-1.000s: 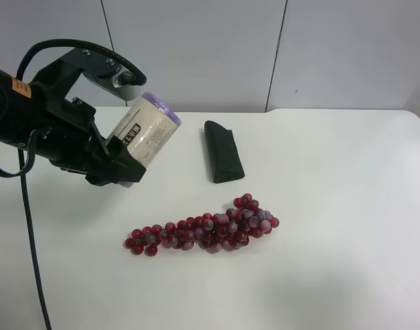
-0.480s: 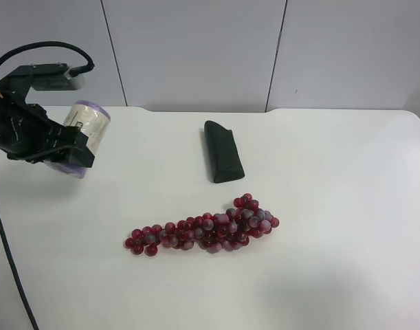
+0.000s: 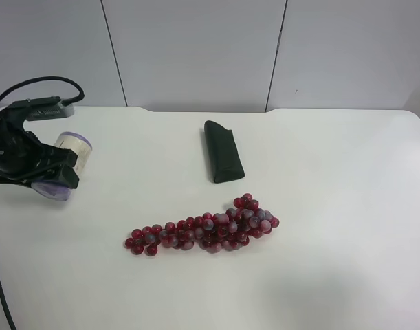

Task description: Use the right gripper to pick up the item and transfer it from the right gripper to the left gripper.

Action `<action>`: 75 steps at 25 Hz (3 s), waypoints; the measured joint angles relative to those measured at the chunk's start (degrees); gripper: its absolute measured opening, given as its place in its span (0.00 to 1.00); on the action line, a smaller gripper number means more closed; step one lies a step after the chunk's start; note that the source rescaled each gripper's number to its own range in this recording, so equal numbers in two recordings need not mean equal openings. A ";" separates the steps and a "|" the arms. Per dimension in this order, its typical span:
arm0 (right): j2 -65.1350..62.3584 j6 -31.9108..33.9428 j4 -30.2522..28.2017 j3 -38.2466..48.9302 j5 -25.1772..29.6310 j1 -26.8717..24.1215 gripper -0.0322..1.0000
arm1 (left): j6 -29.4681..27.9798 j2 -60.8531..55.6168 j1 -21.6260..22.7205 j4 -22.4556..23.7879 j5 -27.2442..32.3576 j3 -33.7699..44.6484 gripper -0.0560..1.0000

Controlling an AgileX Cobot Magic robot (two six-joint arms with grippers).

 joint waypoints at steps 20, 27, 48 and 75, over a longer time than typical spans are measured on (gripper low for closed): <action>0.00 0.00 0.00 0.00 0.00 0.00 1.00 | 0.37 5.33 0.00 0.80 -3.07 0.00 0.06; 0.00 0.00 0.00 0.00 0.00 0.00 1.00 | 0.37 5.33 0.00 0.80 -3.09 -0.11 0.76; 0.00 0.00 0.00 0.00 0.00 0.00 1.00 | 0.15 -5.10 0.00 4.71 1.17 -0.37 0.98; 0.00 0.00 0.00 0.00 0.00 0.00 1.00 | -7.79 -62.71 0.00 9.89 41.15 5.51 0.99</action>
